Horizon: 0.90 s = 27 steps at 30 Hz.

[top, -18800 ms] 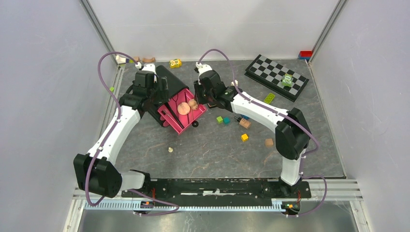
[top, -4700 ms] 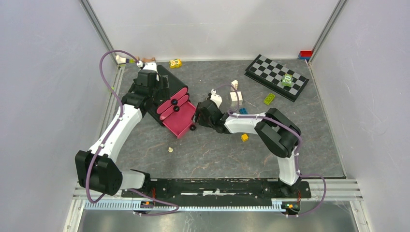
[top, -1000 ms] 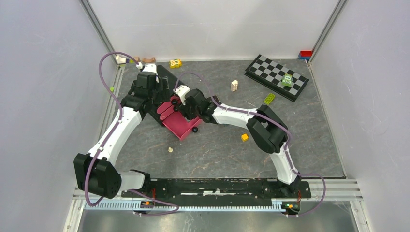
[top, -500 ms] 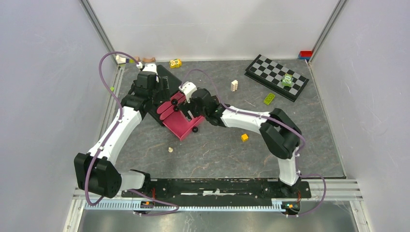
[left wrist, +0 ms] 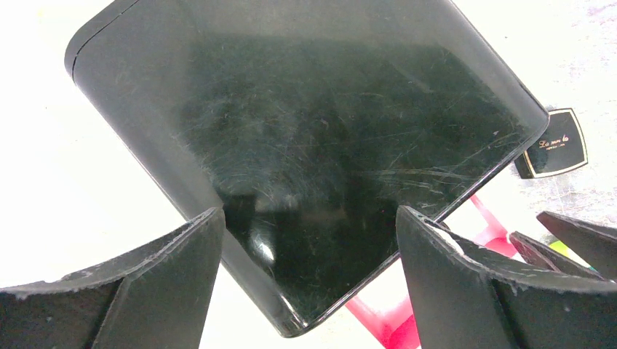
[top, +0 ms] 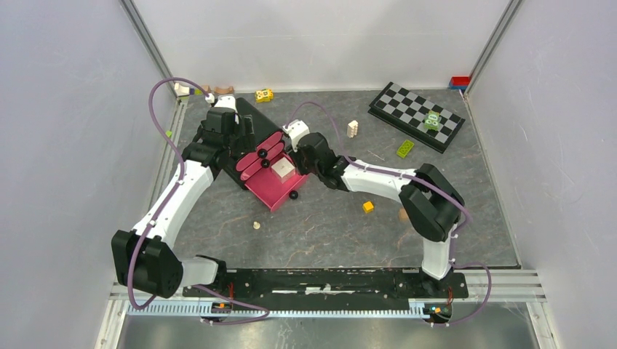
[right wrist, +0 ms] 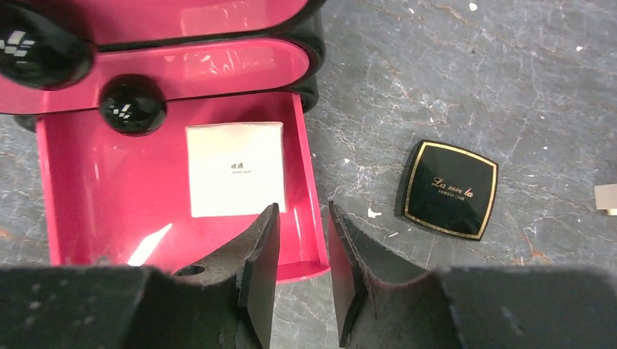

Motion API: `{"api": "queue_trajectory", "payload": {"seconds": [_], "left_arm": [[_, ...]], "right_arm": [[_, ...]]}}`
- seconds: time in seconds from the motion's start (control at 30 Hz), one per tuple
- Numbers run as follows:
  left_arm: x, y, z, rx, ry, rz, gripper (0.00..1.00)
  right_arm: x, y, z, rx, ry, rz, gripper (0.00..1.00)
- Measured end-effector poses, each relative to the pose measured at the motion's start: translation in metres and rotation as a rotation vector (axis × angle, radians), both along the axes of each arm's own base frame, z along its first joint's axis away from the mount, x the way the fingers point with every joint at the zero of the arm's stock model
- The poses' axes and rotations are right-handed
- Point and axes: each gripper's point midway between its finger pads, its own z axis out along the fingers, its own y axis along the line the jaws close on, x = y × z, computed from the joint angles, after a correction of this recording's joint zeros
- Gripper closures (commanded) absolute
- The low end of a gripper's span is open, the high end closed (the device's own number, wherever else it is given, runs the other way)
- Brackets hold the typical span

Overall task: Organize the makeup
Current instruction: Place the makeup in the drawer.

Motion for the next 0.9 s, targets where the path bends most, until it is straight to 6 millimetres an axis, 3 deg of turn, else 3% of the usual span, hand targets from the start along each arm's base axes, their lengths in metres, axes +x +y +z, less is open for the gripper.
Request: {"api": "queue_trajectory", "payload": {"seconds": [0.33,0.63,0.9], "left_arm": [[0.0,0.0,0.0,0.0,0.0,0.0,0.08],[0.0,0.0,0.0,0.0,0.0,0.0,0.08],[0.0,0.0,0.0,0.0,0.0,0.0,0.08]], "right_arm": [[-0.004,0.011,-0.039,-0.02,0.105,0.054,0.64],[-0.011,0.018,-0.044,-0.001,0.14,0.091,0.64],[-0.006,0.03,-0.051,0.021,0.157,0.099,0.64]]}}
